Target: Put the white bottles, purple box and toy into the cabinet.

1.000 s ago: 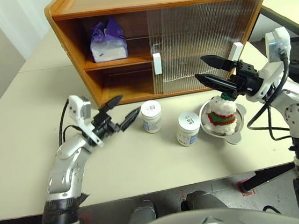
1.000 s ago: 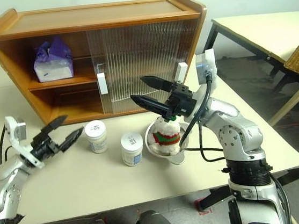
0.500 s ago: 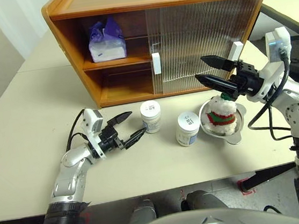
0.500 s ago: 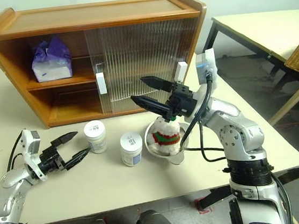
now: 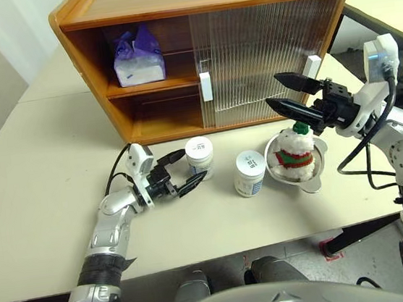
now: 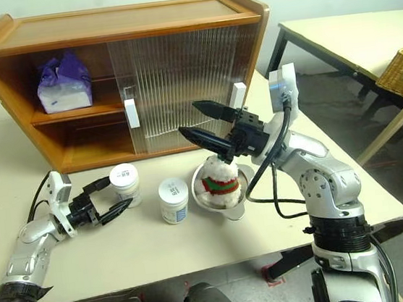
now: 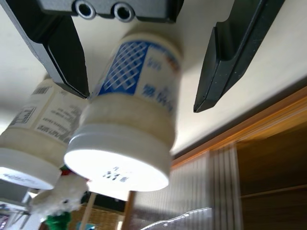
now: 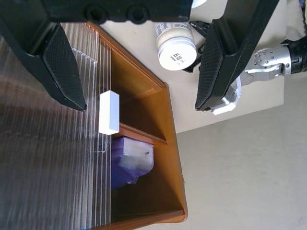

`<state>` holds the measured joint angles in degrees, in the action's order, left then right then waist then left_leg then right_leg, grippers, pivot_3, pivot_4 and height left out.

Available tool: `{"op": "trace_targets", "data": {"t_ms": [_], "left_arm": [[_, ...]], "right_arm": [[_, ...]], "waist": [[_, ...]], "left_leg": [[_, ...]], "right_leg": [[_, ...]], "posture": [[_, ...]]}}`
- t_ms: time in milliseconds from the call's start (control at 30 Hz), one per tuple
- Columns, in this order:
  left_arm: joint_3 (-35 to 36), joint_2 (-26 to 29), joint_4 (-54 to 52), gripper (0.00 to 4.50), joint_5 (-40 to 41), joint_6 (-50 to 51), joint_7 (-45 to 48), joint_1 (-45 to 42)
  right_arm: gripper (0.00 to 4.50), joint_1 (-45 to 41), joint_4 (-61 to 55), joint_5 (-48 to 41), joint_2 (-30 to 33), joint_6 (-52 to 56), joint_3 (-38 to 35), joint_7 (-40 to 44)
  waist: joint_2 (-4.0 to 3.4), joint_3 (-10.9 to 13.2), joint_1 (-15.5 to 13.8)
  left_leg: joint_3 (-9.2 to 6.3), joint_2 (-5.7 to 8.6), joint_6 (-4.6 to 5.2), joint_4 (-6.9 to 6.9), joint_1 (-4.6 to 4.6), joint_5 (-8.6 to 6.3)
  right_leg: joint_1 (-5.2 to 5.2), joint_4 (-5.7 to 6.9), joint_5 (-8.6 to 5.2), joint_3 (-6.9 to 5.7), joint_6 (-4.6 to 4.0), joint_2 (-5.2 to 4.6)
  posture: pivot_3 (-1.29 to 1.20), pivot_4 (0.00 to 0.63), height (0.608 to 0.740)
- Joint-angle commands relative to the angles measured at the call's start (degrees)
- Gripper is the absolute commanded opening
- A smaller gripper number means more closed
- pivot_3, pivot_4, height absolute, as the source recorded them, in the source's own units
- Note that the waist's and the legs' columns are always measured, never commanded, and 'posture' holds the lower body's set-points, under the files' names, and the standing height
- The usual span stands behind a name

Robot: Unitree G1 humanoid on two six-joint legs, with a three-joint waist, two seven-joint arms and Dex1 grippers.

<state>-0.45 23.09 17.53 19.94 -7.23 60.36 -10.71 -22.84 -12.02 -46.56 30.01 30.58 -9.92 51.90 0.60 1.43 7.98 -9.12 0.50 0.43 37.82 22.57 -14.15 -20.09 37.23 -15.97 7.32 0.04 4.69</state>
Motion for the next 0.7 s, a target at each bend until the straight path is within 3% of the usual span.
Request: {"op": "trace_targets", "data": {"t_ms": [33, 167, 367, 700], "left_arm": [[-0.46, -0.29, -0.24, 4.49, -0.56, -0.01, -0.14, -0.62], [-0.8, -0.63, -0.69, 4.49, -0.54, 0.6, -0.67, -1.16], [-0.75, -0.74, -1.24, 3.07, -0.58, 1.26, -1.76, -1.35], [1.28, -0.63, -2.9, 3.07, 0.5, 3.74, -5.34, -2.07]], "right_arm": [[4.5, 0.56, -0.95, -0.34, 0.39, 0.61, -0.36, -0.32], [4.5, 0.74, -1.01, -0.38, 0.37, 0.57, -0.38, -0.52], [4.5, 0.8, -1.13, -0.46, 0.34, 0.6, -0.44, -0.69], [4.5, 0.56, -0.86, -0.33, 0.07, 0.4, -0.13, -0.86]], "waist": [[-0.01, 0.0, 0.18], [-0.04, -0.02, 0.42], [-0.05, -0.03, 0.52], [-0.05, -0.03, 0.53]], "left_leg": [[0.0, 0.0, 0.01, 0.0, 0.0, 0.01], [-0.01, 0.0, 0.04, 0.01, 0.0, 0.03], [-0.01, 0.0, 0.05, 0.04, 0.02, 0.03], [-0.01, 0.0, 0.05, 0.06, 0.06, 0.04]], "right_leg": [[0.0, 0.0, 0.0, 0.0, 0.02, 0.0], [0.0, 0.0, 0.02, 0.0, 0.09, 0.04], [0.01, 0.0, 0.03, 0.02, 0.14, 0.05], [-0.01, 0.0, 0.03, 0.03, 0.15, 0.05]], "posture": [[-0.24, 0.014, 0.74], [-0.24, 0.016, 0.74], [-0.24, 0.018, 0.74], [-0.23, 0.02, 0.74]]}}
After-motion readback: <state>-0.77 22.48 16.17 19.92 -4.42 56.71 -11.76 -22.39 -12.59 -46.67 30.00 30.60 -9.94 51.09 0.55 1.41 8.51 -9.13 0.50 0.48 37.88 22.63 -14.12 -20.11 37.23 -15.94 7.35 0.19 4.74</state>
